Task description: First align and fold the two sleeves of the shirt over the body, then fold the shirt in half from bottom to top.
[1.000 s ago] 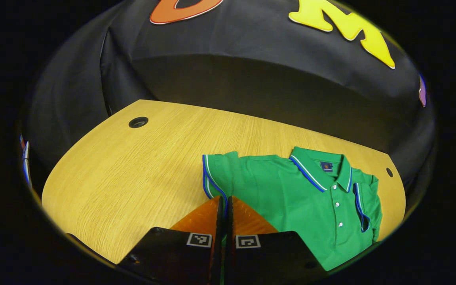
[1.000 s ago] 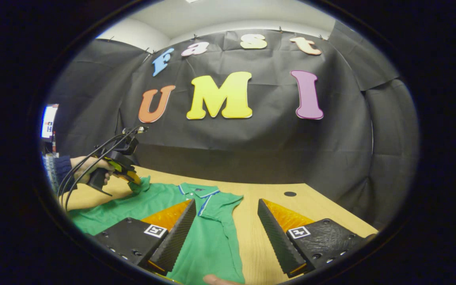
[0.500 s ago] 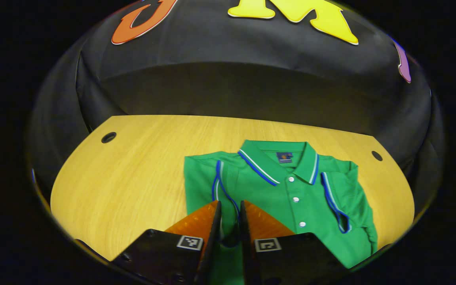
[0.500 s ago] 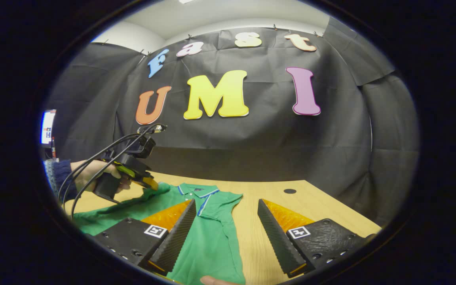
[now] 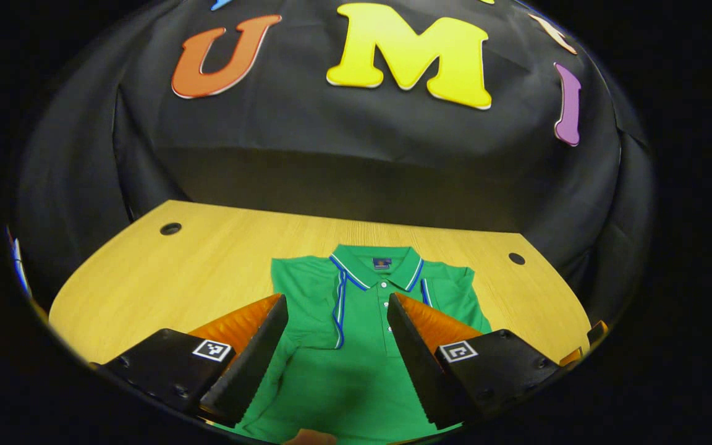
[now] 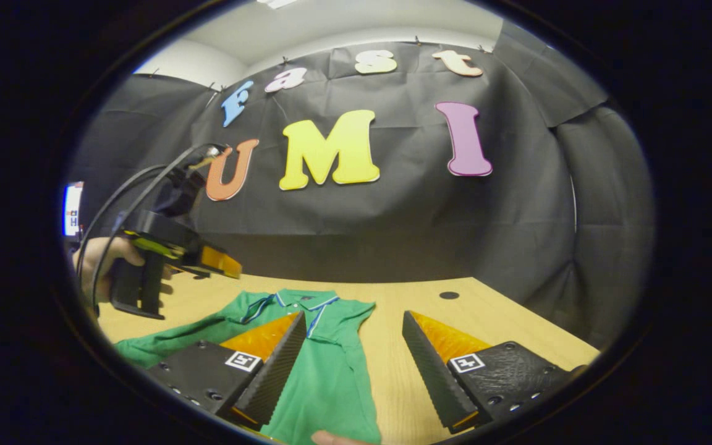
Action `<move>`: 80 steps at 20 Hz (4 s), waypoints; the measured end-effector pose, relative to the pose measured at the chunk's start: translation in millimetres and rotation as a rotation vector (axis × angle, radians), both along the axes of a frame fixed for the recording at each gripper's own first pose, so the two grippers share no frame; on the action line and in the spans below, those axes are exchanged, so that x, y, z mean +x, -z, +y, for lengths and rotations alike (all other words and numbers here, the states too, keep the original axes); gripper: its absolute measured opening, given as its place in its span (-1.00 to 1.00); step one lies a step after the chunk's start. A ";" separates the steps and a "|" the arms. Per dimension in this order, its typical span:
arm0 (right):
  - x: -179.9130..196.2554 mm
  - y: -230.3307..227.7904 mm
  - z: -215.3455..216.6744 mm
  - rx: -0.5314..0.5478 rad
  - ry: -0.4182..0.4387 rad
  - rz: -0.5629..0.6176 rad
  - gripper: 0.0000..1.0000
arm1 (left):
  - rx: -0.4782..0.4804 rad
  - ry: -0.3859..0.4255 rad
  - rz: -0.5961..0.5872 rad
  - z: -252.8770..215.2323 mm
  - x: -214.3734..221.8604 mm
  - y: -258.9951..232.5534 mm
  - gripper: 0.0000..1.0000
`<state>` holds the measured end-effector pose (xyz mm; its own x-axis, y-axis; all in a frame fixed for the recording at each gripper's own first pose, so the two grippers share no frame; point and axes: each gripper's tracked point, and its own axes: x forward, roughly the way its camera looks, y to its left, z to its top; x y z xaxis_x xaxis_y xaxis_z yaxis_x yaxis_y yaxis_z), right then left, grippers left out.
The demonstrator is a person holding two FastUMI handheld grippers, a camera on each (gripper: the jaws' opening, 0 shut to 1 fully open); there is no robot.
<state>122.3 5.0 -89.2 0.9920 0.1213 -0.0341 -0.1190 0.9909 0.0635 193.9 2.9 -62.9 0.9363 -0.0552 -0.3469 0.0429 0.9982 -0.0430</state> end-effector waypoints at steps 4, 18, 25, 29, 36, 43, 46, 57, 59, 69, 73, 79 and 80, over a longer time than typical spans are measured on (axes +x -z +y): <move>-16.3 -15.4 4.8 -0.006 0.009 0.006 0.89 | 0.021 -0.014 -0.138 27.3 -60.2 -38.0 1.00; -168.0 -1.3 -36.5 -0.131 0.133 0.071 0.89 | -0.020 -0.001 -0.119 114.0 -234.8 32.5 1.00; -204.1 95.1 -32.8 -0.151 0.105 0.284 0.86 | 0.009 0.023 0.044 119.9 -275.9 128.0 1.00; -203.8 120.7 -28.0 -0.163 0.109 0.334 0.94 | -0.011 0.012 0.059 115.8 -278.6 146.5 1.00; -198.3 138.5 -24.5 -0.040 0.078 0.388 0.89 | 0.090 0.014 0.048 110.9 -274.0 153.3 1.00; -203.2 139.8 -11.3 -0.046 0.042 0.378 0.67 | 0.098 -0.003 0.034 109.9 -273.4 153.6 0.60; -198.6 140.4 -10.8 -0.031 0.038 0.366 0.59 | 0.108 0.013 0.025 104.1 -272.5 152.8 0.35; -185.6 123.2 -11.5 -0.041 -0.019 0.344 -0.99 | 0.067 0.043 -0.002 87.9 -249.5 140.6 -0.88; -180.4 104.2 -14.2 -0.043 -0.018 0.299 -1.00 | 0.079 0.053 -0.054 84.2 -241.7 121.1 -0.88; -95.6 12.5 -4.4 -0.050 -0.053 0.145 -1.00 | 0.072 0.050 -0.218 69.1 -172.9 29.9 -0.89; -43.0 -33.4 8.0 -0.032 -0.069 0.073 -1.00 | 0.074 0.048 -0.285 61.3 -123.4 -12.2 -0.89; 47.6 -95.4 23.9 -0.021 -0.035 -0.040 -1.00 | 0.138 0.030 -0.367 58.7 -36.0 -51.9 -0.89; 67.0 -102.8 26.4 -0.017 -0.022 -0.057 -1.00 | 0.135 0.019 -0.364 60.7 -18.3 -53.1 -0.89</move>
<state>189.3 31.5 13.6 0.9896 0.1428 0.0199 -0.1435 0.9889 0.0389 175.7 63.6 -9.8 0.9987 -0.0507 0.0029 0.0500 0.9927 0.1100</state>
